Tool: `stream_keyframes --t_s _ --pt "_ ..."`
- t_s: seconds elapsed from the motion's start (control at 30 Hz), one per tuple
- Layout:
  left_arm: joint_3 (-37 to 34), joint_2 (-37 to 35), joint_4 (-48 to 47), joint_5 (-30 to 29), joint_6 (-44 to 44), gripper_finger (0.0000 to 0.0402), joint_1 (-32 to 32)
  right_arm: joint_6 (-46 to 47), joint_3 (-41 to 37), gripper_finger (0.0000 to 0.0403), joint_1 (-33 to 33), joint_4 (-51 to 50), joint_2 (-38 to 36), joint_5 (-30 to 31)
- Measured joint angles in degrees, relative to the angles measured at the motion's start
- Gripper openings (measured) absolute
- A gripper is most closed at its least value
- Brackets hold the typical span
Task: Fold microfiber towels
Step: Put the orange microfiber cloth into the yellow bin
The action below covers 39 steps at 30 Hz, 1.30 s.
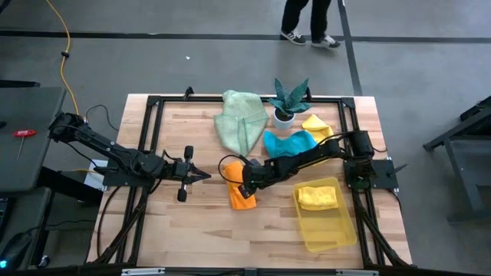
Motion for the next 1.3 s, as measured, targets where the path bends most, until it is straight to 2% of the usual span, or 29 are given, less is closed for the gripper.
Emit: stream_keyframes --t_s 0.37,0.6,0.73,0.87,1.13,1.2,1.3 --pt "-0.01 0.00 -0.08 -0.01 -0.46 0.0000 0.00 2.16 -0.41 0.0201 0.71 11.83 0.59 -5.02" --pt "0.01 0.00 -10.14 -1.12 -6.62 0.0000 0.04 1.82 -0.41 0.0201 0.68 13.37 0.59 -5.16" --pt "0.01 0.00 -11.06 -1.73 -7.87 0.0000 0.07 1.40 -0.41 0.0193 1.01 13.49 0.57 -3.95" --pt "0.01 -0.02 -11.10 -1.77 -7.96 0.0000 0.05 1.10 -0.41 0.0153 1.57 13.41 1.10 -2.35" --pt "0.01 -0.02 -11.46 -2.19 -7.96 0.0000 0.04 -3.59 -0.24 0.0023 1.81 14.85 2.97 -1.69" --pt "0.01 -0.02 -11.58 -2.90 -7.96 0.0000 0.04 -6.29 -0.24 0.0008 1.83 15.23 2.88 -1.43" --pt "0.01 -0.02 -11.60 -3.13 -7.96 0.0000 0.07 -8.59 -0.30 0.0008 1.84 13.69 1.78 -0.51"
